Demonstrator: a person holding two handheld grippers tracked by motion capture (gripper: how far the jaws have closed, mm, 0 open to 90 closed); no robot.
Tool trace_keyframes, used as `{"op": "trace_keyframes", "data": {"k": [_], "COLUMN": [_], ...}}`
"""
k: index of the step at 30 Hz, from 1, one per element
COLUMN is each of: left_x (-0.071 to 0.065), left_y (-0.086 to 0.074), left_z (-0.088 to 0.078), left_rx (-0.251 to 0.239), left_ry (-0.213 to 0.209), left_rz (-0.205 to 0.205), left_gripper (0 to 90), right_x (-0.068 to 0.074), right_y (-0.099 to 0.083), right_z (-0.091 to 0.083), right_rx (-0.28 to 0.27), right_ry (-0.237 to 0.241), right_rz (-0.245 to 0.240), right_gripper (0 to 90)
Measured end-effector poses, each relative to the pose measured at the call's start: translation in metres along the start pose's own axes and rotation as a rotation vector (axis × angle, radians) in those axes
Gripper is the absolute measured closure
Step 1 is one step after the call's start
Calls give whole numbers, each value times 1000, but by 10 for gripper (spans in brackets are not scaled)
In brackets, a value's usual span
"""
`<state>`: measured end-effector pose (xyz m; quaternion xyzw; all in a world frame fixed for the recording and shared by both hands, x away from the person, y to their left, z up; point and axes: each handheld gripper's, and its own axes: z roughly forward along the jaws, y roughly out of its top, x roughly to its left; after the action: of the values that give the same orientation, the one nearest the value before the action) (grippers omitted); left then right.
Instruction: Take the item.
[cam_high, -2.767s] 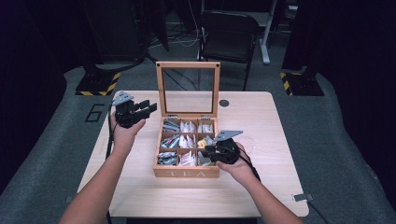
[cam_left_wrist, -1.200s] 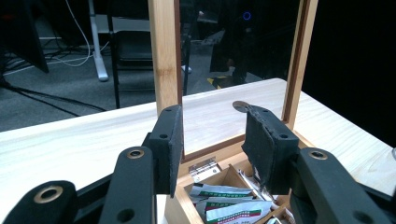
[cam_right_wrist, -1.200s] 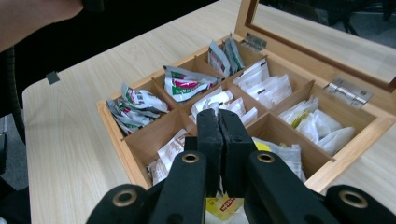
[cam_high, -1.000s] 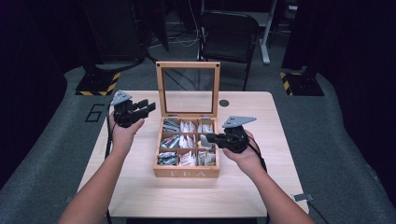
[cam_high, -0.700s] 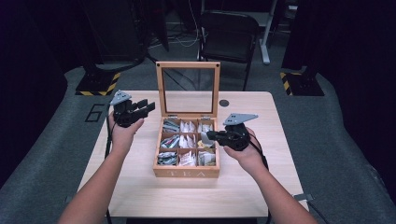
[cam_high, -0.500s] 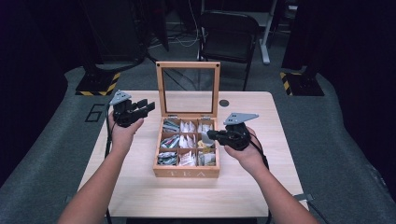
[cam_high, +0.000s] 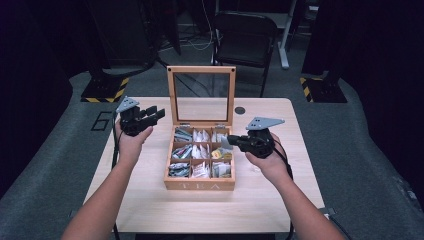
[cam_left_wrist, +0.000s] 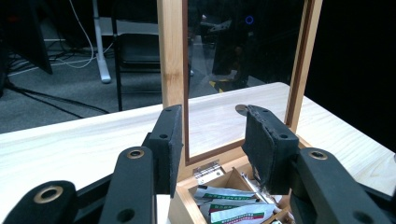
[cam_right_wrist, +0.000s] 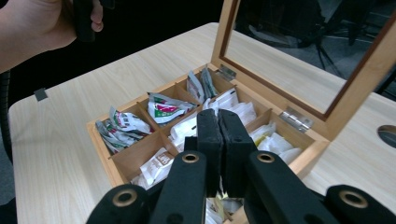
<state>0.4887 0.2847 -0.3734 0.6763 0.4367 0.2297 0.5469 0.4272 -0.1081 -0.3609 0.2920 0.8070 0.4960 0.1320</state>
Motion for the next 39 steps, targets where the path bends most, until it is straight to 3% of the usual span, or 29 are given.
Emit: {"op": "trace_keyframes", "data": {"k": [26,39], "left_x": [-1,-1], "left_y": [0,0], "left_z": [0,0], "left_rx": [-6,-4], "left_ry": [4,5], "left_rz": [4,7], "left_gripper": [567,566], "right_x": [-34,-47], "right_y": [-1,-7], "right_z": [-49,-65], "right_rx": [-42,-48], "right_ry": [-139,-198], "right_rz": [33,45], "right_gripper": [881,881]}}
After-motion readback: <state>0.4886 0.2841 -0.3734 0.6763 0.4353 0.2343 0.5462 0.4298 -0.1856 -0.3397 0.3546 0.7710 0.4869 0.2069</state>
